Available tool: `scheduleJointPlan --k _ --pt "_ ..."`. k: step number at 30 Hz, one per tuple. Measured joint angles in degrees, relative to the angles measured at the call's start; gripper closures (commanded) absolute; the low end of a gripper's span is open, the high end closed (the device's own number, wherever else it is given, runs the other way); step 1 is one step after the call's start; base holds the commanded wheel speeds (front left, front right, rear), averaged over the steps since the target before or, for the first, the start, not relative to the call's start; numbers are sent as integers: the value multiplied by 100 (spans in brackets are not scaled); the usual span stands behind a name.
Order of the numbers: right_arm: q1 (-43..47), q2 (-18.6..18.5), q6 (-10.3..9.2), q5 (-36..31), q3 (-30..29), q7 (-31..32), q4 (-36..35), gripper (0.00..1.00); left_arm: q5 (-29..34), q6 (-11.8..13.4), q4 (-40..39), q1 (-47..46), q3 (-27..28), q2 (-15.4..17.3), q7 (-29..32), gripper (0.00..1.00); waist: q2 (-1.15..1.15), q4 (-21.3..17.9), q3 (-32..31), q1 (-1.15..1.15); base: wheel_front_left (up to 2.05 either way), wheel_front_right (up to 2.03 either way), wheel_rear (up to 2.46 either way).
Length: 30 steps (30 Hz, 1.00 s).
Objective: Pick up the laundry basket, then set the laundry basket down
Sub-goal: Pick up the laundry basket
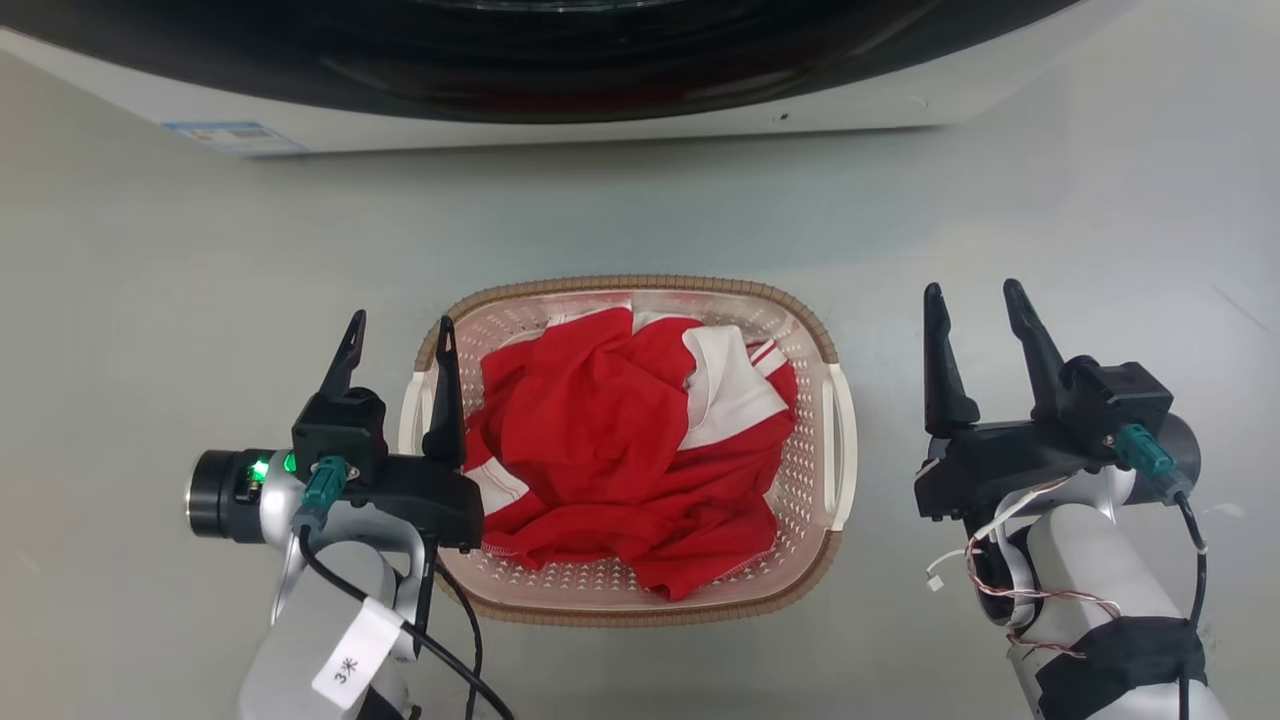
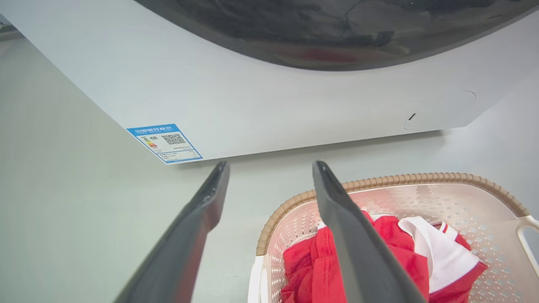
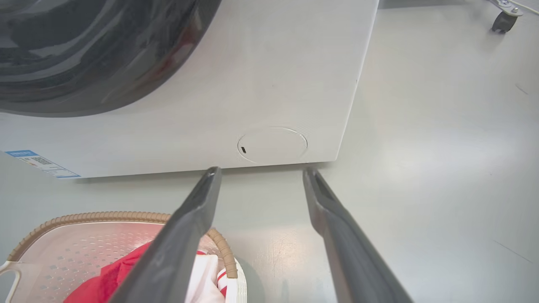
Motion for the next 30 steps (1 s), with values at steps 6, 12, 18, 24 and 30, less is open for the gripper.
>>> scheduleJointPlan --k 6,12,18,24,30 --pt "-104 0 27 64 126 0 355 0 -36 -5 366 -105 -63 -19 0 0 0 50 184 -1 0 0 0" --pt "-116 -1 51 187 364 0 659 0 -124 -49 755 -144 -86 -22 0 0 0 73 238 -1 0 0 0" --pt "-150 1 14 370 661 0 790 0 -170 -56 1027 -201 -103 -23 0 0 -1 72 377 -1 0 0 0" --pt "-265 0 -52 571 850 0 953 0 -194 -102 1302 -370 -133 -32 0 0 -1 78 554 -1 0 0 0" --pt "-367 -1 -101 678 968 0 1148 0 -358 -103 1617 -447 -144 -37 0 0 -1 90 715 -1 0 0 0"
